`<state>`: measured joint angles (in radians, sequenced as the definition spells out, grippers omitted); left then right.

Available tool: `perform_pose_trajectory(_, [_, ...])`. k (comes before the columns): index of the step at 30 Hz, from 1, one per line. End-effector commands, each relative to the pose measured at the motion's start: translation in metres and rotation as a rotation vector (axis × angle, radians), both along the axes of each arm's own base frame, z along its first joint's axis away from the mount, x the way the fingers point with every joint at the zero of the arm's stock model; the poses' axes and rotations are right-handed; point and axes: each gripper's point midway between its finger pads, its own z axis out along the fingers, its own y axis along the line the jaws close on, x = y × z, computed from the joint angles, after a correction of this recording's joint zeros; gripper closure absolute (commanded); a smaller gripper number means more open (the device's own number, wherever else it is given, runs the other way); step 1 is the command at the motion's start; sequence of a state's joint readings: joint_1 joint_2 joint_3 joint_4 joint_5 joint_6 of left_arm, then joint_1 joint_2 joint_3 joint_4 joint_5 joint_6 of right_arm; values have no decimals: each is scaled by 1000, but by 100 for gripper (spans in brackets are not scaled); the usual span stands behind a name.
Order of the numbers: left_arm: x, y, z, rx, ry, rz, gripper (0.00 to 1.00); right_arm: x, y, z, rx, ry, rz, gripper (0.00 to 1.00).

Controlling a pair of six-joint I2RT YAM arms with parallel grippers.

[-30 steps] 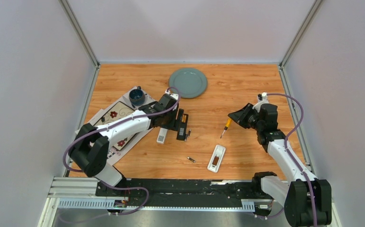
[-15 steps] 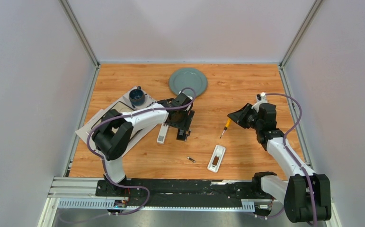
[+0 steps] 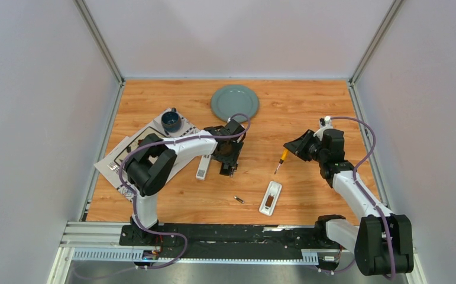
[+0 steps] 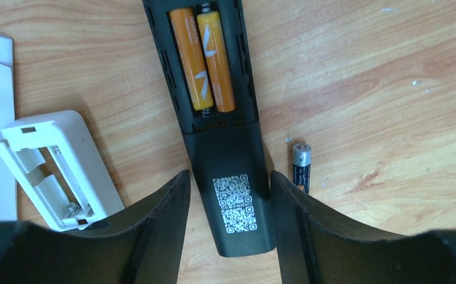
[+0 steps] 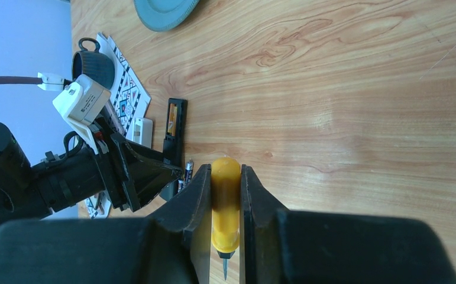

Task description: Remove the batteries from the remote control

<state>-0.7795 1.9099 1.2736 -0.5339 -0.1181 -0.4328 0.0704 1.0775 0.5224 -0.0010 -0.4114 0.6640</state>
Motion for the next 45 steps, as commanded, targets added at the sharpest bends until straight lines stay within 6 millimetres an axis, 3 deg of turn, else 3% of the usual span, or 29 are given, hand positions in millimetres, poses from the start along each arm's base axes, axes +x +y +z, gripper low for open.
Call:
perform_pose_trajectory(1, [13,-4,0,20,-38,17,41,10,2,19,2,-76,17,100])
perform_pose_trajectory(6, [13,4,-10,81,-25,11,44,11,2,19,2,-74,19,100])
perform_pose_trajectory(8, [14,5,-7,85,-34,-1,50,10,3,20,3,-75,22,100])
perform_pose_trajectory(12, [20,1,13,58,-75,-31,57,9,2,21,1,-76,18,100])
perform_pose_trajectory(13, [22,-1,24,45,-97,-47,63,9,2,24,3,-81,20,100])
perform_pose_trajectory(19, [25,1,70,5,-175,-63,71,8,2,28,0,-90,21,100])
perform_pose_trajectory(22, [18,-1,89,-48,-205,-84,71,7,2,28,-1,-89,23,100])
perform_pose_trajectory(26, [2,-6,100,-79,-210,-135,71,6,3,30,2,-91,26,100])
perform_pose_trajectory(32, [-32,-26,92,-86,-214,-264,70,6,3,30,4,-90,28,100])
perform_pose_trajectory(41, [-78,-65,55,-72,-183,-480,70,4,3,32,3,-99,31,100])
perform_pose_trajectory(45, [-89,-76,40,-14,-189,-567,69,3,3,31,1,-99,32,100])
